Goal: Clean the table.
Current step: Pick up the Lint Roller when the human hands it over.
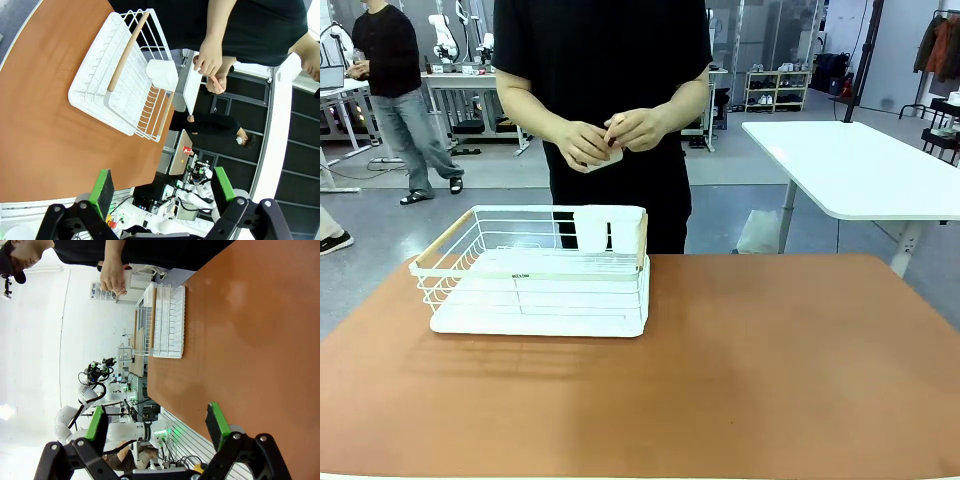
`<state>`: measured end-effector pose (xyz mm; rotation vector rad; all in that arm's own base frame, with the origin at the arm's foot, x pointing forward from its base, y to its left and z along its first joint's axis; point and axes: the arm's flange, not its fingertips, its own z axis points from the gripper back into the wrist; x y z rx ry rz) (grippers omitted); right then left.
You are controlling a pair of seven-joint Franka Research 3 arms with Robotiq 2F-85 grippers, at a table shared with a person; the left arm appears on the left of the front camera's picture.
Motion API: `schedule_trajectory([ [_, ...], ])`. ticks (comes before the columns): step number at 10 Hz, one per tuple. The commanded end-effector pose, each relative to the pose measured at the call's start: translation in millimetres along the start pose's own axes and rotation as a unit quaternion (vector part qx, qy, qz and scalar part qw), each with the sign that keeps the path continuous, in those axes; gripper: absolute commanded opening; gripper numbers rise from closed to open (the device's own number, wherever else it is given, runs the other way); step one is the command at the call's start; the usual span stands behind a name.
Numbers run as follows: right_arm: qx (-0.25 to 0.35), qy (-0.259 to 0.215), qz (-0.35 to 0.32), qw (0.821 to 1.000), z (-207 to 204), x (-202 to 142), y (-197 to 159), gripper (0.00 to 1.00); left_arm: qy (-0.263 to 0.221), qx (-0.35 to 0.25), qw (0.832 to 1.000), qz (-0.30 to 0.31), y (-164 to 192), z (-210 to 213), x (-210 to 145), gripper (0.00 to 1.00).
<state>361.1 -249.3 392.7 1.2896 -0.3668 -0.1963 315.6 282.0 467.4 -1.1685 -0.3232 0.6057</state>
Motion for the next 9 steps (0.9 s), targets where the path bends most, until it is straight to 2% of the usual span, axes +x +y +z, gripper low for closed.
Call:
schedule_trajectory([
  [1, 0.004, -0.001, 0.002, 1.000, -0.3, -1.2, 1.5, 1.00, 0.001, -0.006, 1.000, 0.003, -2.0, 3.5, -1.1, 1.00],
  [9, 0.004, -0.001, 0.002, 1.000, -0.3, -1.2, 1.5, 1.00, 0.001, -0.006, 1.000, 0.003, -2.0, 3.5, -1.1, 1.00],
])
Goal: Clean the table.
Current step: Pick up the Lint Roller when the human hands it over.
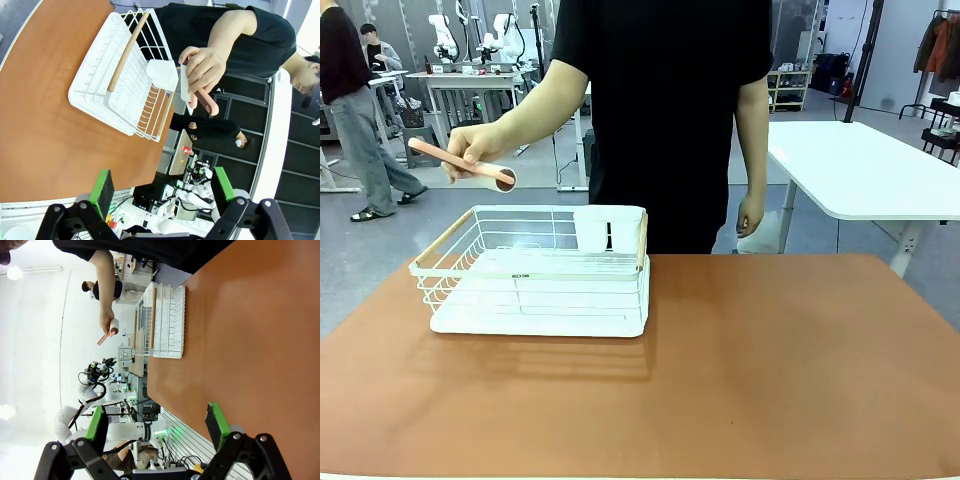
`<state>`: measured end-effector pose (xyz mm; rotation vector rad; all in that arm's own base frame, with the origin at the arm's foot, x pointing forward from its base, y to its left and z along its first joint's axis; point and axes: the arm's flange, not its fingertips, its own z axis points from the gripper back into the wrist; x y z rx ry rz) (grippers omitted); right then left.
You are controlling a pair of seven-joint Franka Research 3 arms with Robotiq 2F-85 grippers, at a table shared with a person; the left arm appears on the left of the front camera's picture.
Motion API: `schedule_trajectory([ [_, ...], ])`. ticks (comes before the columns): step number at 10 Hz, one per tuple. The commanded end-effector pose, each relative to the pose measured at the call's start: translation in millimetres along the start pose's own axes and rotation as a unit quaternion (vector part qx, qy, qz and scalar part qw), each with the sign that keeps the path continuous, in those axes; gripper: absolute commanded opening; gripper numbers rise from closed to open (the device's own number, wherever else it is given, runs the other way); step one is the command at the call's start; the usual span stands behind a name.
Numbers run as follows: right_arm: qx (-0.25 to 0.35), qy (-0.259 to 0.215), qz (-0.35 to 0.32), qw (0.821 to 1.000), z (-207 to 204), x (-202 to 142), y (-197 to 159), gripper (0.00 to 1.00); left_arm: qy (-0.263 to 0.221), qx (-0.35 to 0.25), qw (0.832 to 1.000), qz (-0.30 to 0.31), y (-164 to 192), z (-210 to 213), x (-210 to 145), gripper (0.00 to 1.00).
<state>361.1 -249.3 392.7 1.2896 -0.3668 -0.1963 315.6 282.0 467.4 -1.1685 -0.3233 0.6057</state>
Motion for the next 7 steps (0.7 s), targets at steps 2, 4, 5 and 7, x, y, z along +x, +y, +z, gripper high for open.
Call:
schedule_trajectory([
  [2, 0.004, -0.001, 0.002, 1.000, -0.3, -1.2, 1.5, 1.00, 0.001, -0.006, 1.000, 0.003, -2.0, 3.5, -1.0, 1.00],
  [4, 0.004, -0.001, 0.002, 1.000, -0.3, -1.2, 1.5, 1.00, 0.001, -0.006, 1.000, 0.003, -2.0, 3.5, -1.0, 1.00],
  [5, 0.004, -0.001, 0.002, 1.000, -0.3, -1.2, 1.5, 1.00, 0.001, -0.006, 1.000, 0.003, -2.0, 3.5, -1.0, 1.00],
  [7, 0.004, -0.001, 0.002, 1.000, -0.3, -1.2, 1.5, 1.00, 0.001, -0.006, 1.000, 0.003, -2.0, 3.5, -1.0, 1.00],
])
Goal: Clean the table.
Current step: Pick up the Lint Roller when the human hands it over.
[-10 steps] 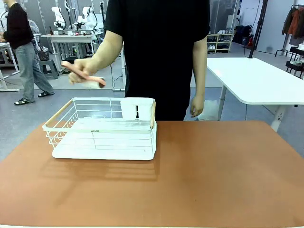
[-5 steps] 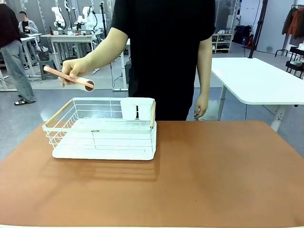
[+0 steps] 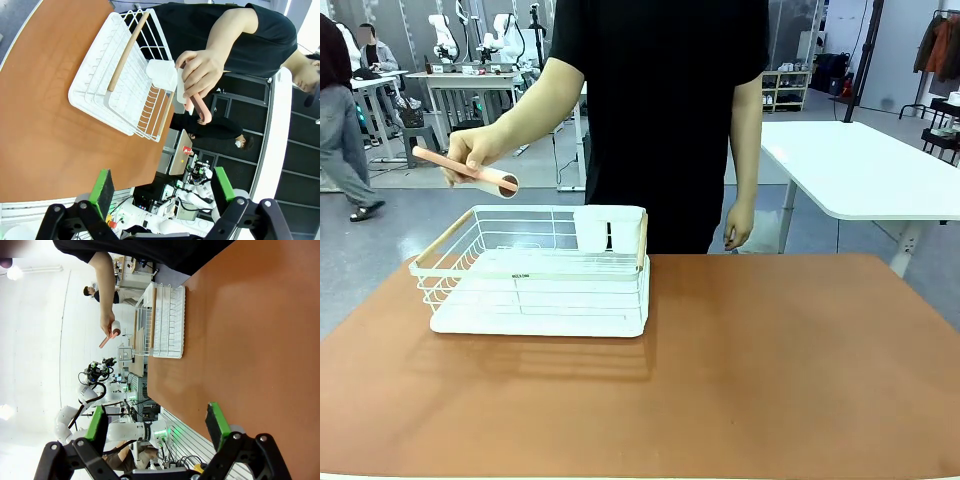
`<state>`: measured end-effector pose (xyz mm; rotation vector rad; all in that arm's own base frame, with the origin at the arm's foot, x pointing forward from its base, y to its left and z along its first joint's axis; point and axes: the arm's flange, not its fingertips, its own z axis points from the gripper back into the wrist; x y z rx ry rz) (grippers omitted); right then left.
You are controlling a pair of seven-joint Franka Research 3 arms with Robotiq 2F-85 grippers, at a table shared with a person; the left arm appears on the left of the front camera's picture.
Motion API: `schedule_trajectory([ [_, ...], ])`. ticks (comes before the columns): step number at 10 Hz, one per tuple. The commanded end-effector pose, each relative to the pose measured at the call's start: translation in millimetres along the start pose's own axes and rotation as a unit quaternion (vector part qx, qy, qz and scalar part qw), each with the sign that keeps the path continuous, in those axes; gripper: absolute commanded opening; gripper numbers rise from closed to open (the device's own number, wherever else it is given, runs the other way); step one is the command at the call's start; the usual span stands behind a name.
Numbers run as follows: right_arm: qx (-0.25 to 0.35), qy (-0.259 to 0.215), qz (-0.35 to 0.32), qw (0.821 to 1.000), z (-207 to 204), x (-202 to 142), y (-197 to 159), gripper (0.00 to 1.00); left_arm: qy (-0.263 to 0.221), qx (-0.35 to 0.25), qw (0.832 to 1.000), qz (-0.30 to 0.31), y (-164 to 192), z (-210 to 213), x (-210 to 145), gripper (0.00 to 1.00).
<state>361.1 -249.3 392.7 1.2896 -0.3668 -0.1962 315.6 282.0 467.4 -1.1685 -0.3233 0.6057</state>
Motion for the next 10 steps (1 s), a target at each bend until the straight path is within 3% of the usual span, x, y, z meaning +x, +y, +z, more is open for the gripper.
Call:
schedule_trajectory([
  [1, 0.004, -0.001, 0.002, 1.000, 0, -1, 2, 1.00, 0.001, -0.006, 1.000, 0.003, -2, 3, -1, 1.00],
  [8, 0.004, -0.001, 0.002, 1.000, 0, -1, 2, 1.00, 0.000, 0.000, 1.000, 0.000, 0, 0, 0, 1.00],
  [10, 0.004, -0.001, 0.002, 1.000, 0, -1, 2, 1.00, -0.032, 0.064, 0.997, 0.021, -45, -34, -15, 1.00],
])
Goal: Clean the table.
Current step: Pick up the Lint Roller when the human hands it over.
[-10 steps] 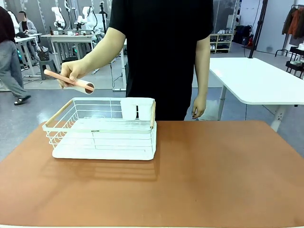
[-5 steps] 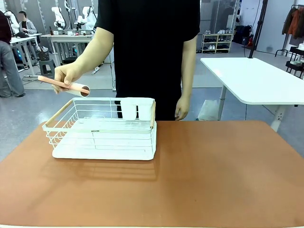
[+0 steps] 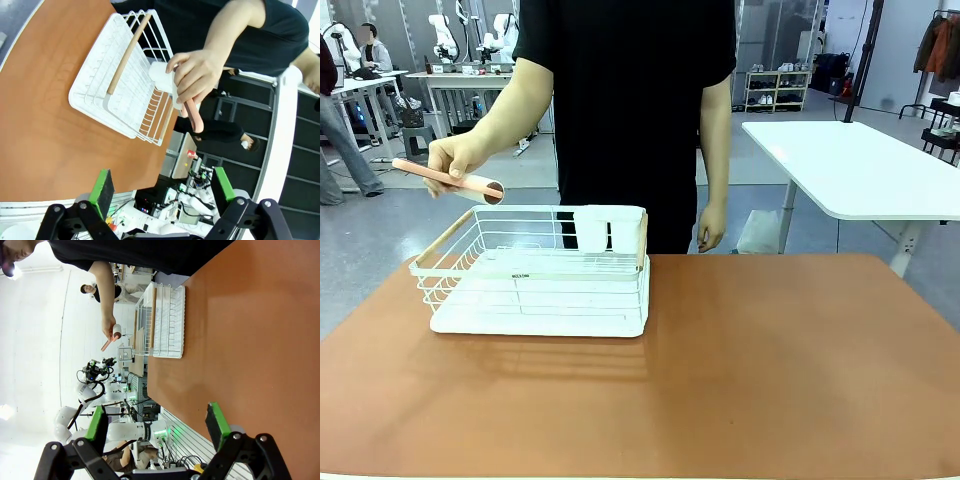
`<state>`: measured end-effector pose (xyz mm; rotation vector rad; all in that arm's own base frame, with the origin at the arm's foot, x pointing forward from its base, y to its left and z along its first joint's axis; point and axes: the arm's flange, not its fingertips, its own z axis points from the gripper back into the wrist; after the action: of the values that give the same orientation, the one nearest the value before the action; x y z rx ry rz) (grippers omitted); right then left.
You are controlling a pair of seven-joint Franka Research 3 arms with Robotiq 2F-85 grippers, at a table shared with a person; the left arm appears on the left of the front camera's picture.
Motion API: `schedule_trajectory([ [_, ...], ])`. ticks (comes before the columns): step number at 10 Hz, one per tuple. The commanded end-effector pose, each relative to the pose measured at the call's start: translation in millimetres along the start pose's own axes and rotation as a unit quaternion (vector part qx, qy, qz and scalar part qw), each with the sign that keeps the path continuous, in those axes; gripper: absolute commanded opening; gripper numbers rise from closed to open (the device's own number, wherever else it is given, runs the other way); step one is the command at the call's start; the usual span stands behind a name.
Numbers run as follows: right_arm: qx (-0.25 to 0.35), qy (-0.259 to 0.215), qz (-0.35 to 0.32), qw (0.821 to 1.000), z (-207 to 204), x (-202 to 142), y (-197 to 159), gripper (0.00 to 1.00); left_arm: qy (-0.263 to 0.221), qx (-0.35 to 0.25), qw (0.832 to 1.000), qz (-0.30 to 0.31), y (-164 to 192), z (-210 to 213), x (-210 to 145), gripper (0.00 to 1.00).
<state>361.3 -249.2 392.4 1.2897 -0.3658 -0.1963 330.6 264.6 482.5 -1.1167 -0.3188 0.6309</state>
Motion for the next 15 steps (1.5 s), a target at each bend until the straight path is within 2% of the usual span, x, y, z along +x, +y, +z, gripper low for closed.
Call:
schedule_trajectory([
  [1, 0.004, -0.001, 0.002, 1.000, 0, -1, 2, 1.00, -0.033, 0.058, 0.997, 0.046, -49, -39, -28, 1.00],
  [3, 0.004, -0.001, 0.002, 1.000, 0, -1, 2, 1.00, -0.081, 0.077, 0.992, 0.061, -83, -74, -50, 1.00],
  [5, 0.004, -0.001, 0.002, 1.000, 0, -1, 2, 1.00, -0.131, 0.100, 0.984, 0.065, -101, -107, -76, 1.00],
  [7, 0.004, -0.001, 0.002, 1.000, 0, -1, 2, 1.00, -0.167, 0.099, 0.979, 0.062, -108, -132, -91, 1.00],
  [8, 0.004, -0.001, 0.002, 1.000, 0, -1, 2, 1.00, -0.192, 0.080, 0.975, 0.076, -108, -142, -94, 1.00],
  [11, 0.004, -0.001, 0.002, 1.000, 0, -1, 2, 1.00, -0.184, 0.068, 0.979, 0.050, -95, -167, -102, 1.00],
  [15, 0.004, -0.001, 0.002, 1.000, 0, -1, 2, 1.00, -0.146, 0.043, 0.988, 0.021, -78, -186, -96, 1.00],
])
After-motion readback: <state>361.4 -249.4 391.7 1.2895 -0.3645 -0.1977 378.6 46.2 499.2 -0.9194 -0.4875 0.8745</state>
